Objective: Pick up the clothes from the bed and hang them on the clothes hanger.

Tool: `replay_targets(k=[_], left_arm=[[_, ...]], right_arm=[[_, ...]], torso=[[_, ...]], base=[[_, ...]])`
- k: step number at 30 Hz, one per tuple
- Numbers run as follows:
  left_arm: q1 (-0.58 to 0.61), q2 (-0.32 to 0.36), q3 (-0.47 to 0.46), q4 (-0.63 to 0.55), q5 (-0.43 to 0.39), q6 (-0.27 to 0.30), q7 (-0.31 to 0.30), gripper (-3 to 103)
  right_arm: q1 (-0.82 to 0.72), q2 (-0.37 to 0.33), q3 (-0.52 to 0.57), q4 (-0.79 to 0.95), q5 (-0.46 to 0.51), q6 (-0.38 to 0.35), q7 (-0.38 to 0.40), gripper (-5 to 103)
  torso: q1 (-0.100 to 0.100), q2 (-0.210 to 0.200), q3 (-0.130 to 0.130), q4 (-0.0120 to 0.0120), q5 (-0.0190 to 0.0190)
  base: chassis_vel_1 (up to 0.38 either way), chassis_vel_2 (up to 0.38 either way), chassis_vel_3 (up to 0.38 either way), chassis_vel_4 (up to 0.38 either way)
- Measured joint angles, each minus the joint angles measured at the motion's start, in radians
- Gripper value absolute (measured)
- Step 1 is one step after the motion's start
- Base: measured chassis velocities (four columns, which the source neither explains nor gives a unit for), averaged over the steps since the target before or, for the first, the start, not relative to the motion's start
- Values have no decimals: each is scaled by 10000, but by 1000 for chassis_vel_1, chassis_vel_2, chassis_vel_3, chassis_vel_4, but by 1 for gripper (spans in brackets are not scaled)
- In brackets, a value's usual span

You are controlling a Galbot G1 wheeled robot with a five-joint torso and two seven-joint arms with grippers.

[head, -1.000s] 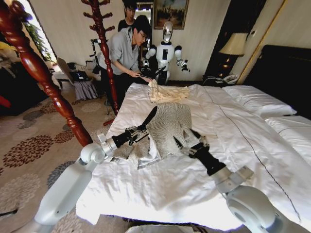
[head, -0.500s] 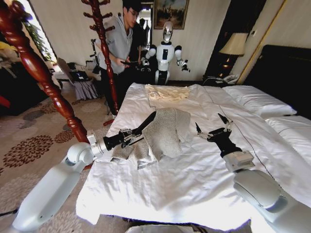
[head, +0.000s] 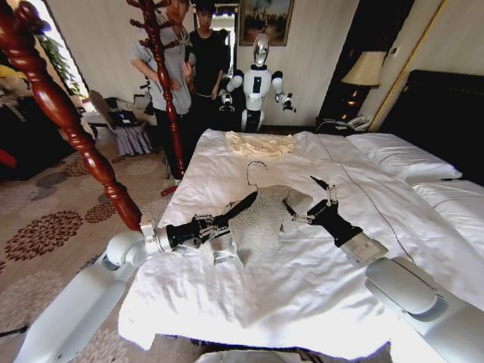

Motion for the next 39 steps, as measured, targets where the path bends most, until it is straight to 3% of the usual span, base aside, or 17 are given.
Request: replay_targets(k=[12,15,21,24,28,30,32,34,39], left_arm=[[329,-3,-54,-554,-44,95,-11,18],[374,-18,-63,-643,-64,118,-40,18],[539,-81,-198,-800,-256,134,-207,18],[603,-95,-244,-811,-329,134,-262,18],[726,-132,-308,-865,-437,135,-350,18],[732,-134,-308,-870,-437,135,-355,18],[742,-146,-310,-905,-469,137,-390,18],[740,-147,-312,-915,-483,137,-397,18],[713,-135,-317,-923,-553,136,-418,18]], right_arm=[[70,176,-105,-183,-728,399,-385,101],[69,224,-92,-183,-842,410,-392,97],[-47,469,-70,-125,-1073,409,-370,70],[-112,545,-78,-107,-1157,416,-344,65],[-166,795,-121,-104,-1227,546,-308,42],[-168,826,-125,-102,-1226,554,-305,42],[-190,934,-127,-82,-1229,567,-296,32],[-211,971,-125,-81,-1237,569,-300,28],[-258,1074,-60,-65,-1269,681,-308,27]], torso=[[0,0,0,0,0],[0,0,0,0,0],[0,0,0,0,0],[0,0,0,0,-1],[0,0,0,0,0],[0,0,0,0,0],[0,0,0,0,-1],[0,0,0,0,0],[0,0,0,0,0]], base=[[0,0,0,0],[0,0,0,0],[0,0,0,0],[0,0,0,0],[0,0,0,0],[0,0,0,0],[0,0,0,0],[0,0,0,0],[0,0,0,0]])
